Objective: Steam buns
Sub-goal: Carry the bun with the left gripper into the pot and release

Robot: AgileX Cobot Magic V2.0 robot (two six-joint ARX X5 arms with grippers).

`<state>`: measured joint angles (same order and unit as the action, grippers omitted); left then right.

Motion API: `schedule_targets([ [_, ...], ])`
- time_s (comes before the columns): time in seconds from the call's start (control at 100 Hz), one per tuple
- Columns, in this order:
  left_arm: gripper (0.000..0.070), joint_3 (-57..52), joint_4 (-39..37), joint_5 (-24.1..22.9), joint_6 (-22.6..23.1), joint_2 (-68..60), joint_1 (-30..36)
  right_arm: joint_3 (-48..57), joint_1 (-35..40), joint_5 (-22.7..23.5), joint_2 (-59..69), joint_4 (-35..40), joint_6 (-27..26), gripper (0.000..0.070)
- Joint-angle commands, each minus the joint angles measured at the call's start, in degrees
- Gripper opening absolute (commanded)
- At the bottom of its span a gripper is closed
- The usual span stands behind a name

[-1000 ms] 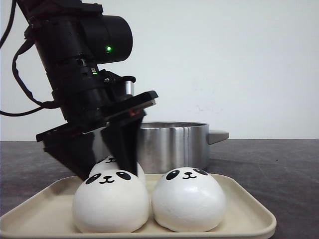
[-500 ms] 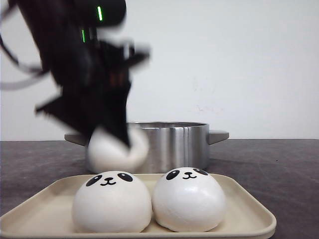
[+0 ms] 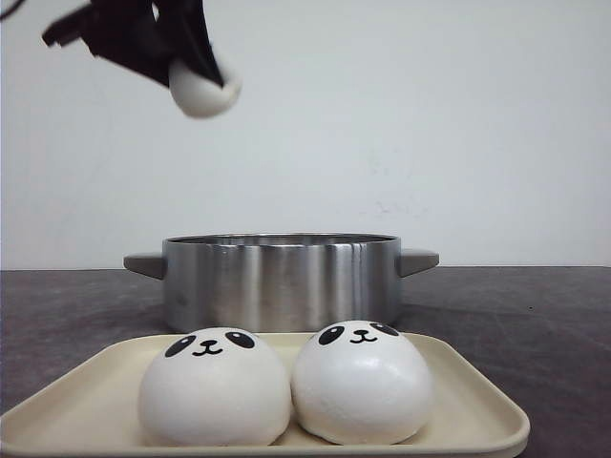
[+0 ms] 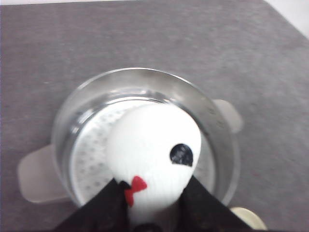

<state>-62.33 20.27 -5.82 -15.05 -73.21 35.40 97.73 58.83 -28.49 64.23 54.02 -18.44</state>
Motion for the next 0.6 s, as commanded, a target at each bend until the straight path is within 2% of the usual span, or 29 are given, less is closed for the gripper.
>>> schedule_targets([
  [0.0, 0.0005, -2.4, -0.6, 0.7, 2.3, -3.5, -0.6, 0.9, 0.7, -0.1, 1.0, -0.3, -0.6, 0.0013],
  [0.42, 0.0016, -12.7, -0.4, 2.3, 2.6, -23.7, -6.0, 0.9, 0.7, -0.1, 4.3, 0.5, -0.6, 0.0013],
  [0.47, 0.0074, -12.9, -0.6, 2.6, 2.3, -25.2, -6.5, 0.9, 0.7, -0.1, 4.3, 1.0, -0.6, 0.0013],
  [0.59, 0.0357, -12.9, -1.7, 2.7, 2.0, -28.0, -7.3, 0.9, 0.7, -0.1, 4.4, 2.3, -0.7, 0.0013],
])
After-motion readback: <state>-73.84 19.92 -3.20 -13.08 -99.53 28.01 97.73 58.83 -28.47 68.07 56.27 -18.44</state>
